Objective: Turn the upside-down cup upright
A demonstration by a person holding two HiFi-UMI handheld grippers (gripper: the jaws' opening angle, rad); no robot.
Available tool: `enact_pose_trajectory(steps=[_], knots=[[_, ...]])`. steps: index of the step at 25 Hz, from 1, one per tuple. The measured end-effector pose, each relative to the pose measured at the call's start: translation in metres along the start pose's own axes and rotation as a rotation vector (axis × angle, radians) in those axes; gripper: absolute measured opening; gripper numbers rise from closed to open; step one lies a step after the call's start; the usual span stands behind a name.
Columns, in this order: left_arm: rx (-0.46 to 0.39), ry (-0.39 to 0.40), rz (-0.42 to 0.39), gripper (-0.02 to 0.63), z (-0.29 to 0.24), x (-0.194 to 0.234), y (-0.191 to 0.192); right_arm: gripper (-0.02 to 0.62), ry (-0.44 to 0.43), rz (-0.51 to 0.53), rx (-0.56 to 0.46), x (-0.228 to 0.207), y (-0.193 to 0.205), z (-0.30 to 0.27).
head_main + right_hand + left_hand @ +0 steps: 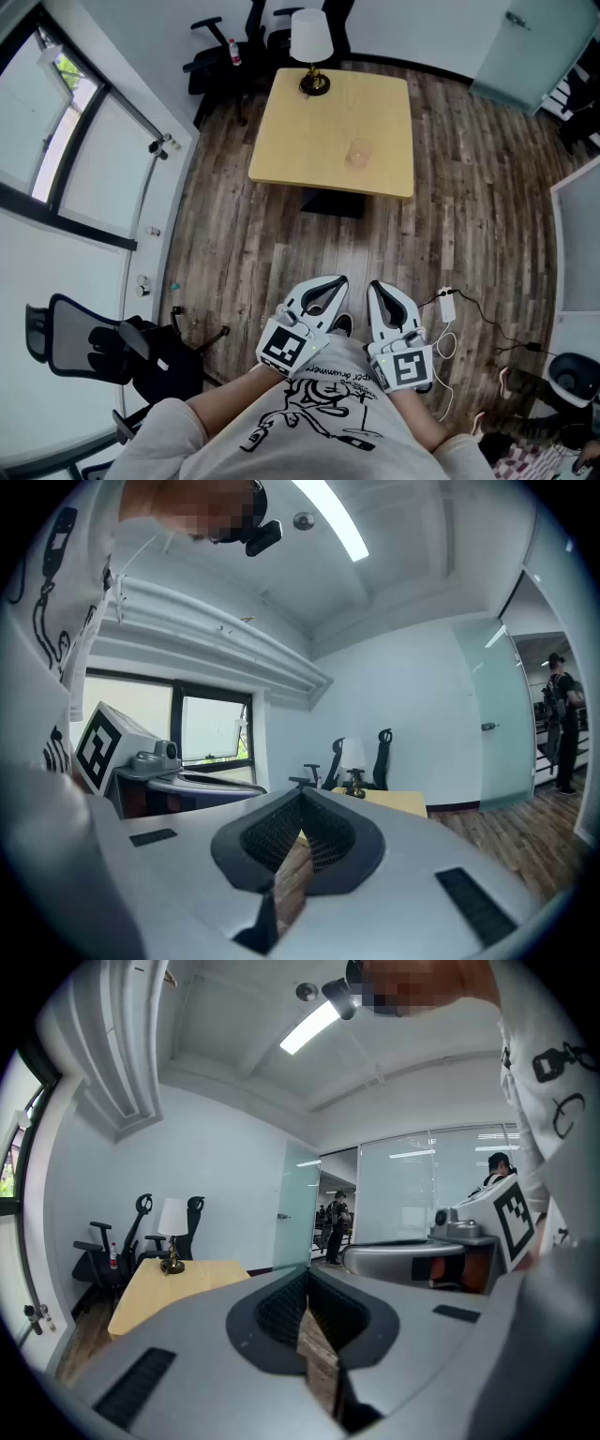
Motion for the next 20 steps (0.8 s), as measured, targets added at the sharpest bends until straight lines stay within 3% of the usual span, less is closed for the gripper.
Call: enact_pose_trajectory(steps=[12,20], knots=[[-0.003,-0.021,0.023,0.011,-0.034,-0.015,0.009,0.023,-0.014,-0.016,-0.011,-0.036,0.011,0.001],[-0.006,-0.025,0.025,0.011,-0.053,0.004,0.006,0.023,-0.032,-0.015,0.01,-0.053,0.015,-0.017]])
Point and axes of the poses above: the fingertips, and each gripper's own axes: z backward along the fingers, x to its left, y out of its underside, the point moved 9 cm from there along z, backward along the fingers, and after that the axes turned 7 degrees about z, right-handed, at the moved point
